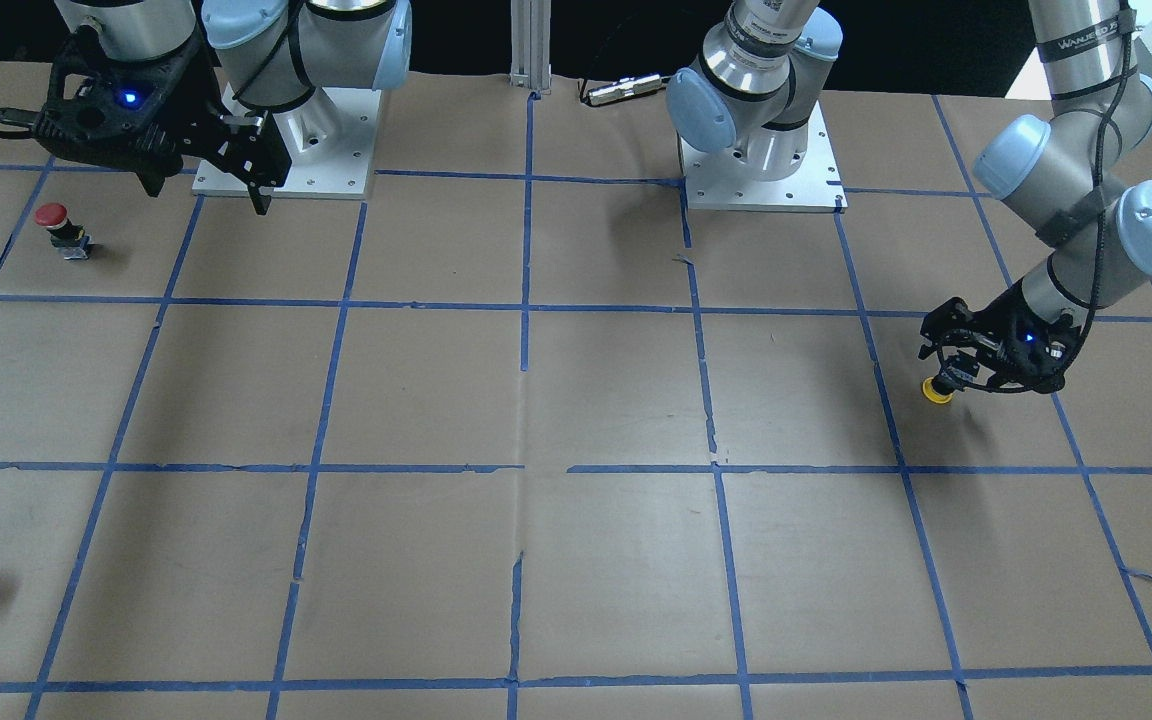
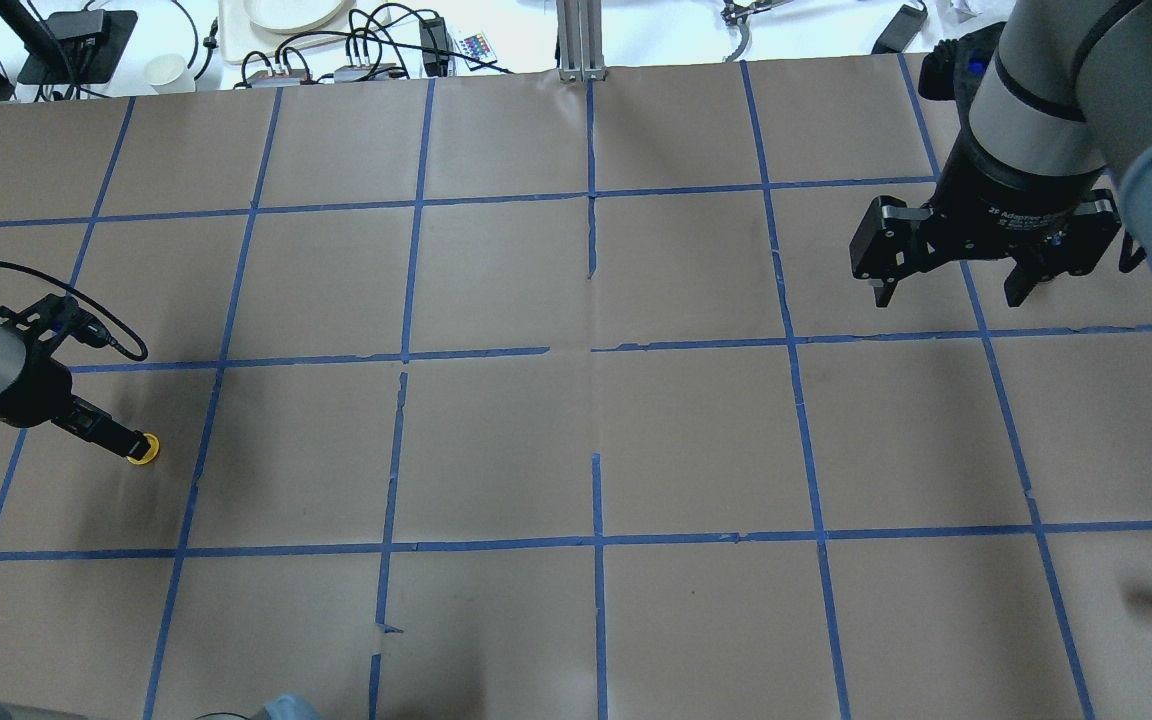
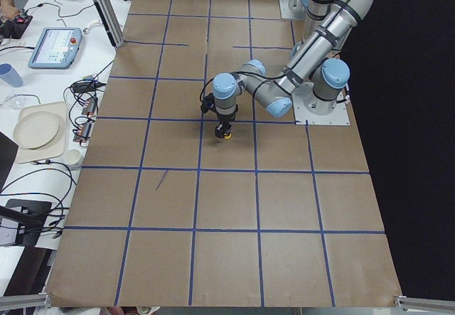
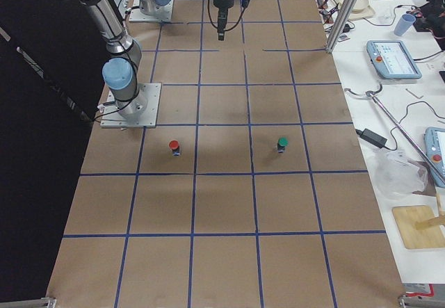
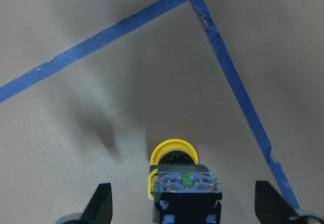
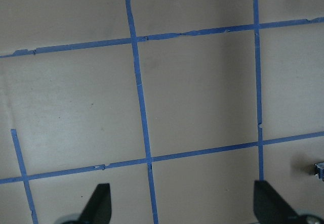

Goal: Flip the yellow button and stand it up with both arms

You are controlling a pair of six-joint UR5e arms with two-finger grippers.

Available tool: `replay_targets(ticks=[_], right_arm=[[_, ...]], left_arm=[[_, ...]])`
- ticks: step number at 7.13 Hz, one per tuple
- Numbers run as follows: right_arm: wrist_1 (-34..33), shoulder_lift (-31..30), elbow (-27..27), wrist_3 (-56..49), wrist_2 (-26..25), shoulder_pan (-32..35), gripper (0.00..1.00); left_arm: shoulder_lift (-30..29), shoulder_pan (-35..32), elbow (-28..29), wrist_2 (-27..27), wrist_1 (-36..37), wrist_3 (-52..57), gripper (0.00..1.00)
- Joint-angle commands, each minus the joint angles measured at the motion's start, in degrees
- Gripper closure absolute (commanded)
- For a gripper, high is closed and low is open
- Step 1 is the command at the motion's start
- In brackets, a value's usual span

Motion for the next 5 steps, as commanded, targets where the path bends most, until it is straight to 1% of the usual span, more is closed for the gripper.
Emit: replay_targets(ticks=[1, 2, 3, 5], right_arm=[[0.0, -0.3, 0.2, 0.0, -0.1, 0.0, 0.0], [-0.1, -0.5, 0.2, 0.0, -0.1, 0.0, 0.0], [-0.1, -0.6, 0.2, 0.0, 0.0, 0.0, 0.0], [-0.1, -0.6, 0.2, 0.0, 0.0, 0.0, 0.0]], left_arm=[[-0.2, -0.1, -0.1, 0.1, -0.2, -0.2, 0.05], [-0.4, -0.1, -0.1, 0.1, -0.1, -0.2, 0.07], [-0.3, -0.2, -0.1, 0.1, -0.1, -0.8, 0.07], [0.5, -0.6, -0.1, 0.3, -0.1, -0.8, 0.13]])
